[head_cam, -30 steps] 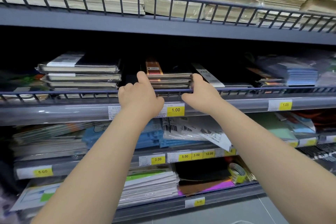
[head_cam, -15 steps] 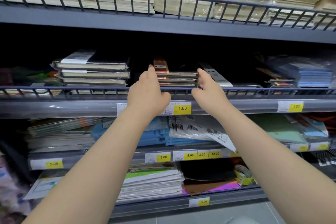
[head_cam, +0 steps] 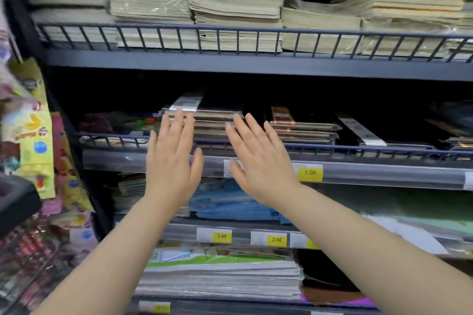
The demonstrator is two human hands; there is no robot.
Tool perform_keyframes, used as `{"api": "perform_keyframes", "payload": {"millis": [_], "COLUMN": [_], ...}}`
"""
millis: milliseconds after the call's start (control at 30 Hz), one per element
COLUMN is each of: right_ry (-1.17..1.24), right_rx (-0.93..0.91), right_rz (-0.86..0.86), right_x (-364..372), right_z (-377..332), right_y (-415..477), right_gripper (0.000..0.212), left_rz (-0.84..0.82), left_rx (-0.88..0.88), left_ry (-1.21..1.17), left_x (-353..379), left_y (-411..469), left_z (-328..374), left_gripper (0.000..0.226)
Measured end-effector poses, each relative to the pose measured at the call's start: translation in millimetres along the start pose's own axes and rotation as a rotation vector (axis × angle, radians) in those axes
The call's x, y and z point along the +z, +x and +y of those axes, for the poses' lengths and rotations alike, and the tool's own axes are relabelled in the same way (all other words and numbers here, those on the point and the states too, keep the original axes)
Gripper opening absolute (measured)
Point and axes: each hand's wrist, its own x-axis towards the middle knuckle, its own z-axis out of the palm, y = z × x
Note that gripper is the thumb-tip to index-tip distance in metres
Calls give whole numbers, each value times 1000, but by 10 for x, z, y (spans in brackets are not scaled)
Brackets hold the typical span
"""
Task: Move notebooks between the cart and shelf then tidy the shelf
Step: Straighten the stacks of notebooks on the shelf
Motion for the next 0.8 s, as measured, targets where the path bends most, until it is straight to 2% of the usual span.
{"api": "perform_keyframes", "payload": {"millis": [133,567,633,667,733,800], "right_ry": [-87,-141,-19,119,516,872], "right_rx": [-25,28,-3,22,229,503], "right_rz": [-95,-219,-165,-138,-53,-3], "right_x": [260,351,290,242,92,-27], "right_z": [-236,-237,-216,-207,-215,-233], "right_y": [58,200,203,202,203,265], "right_gripper": [67,73,66,62,59,61], "left_rz": [-170,-172,-142,-94,41,74], "left_rx": [-11,-2,-13,-36,-173,-398], "left_ry": [171,161,80,0,-220,-392], "left_x": [174,331,238,180,54,-69], "left_y": [-98,-49,-31,-17,45,175], "left_z": [-275,-287,-280,-280,-285,-280], "left_gripper": [68,72,67,62,49,47]}}
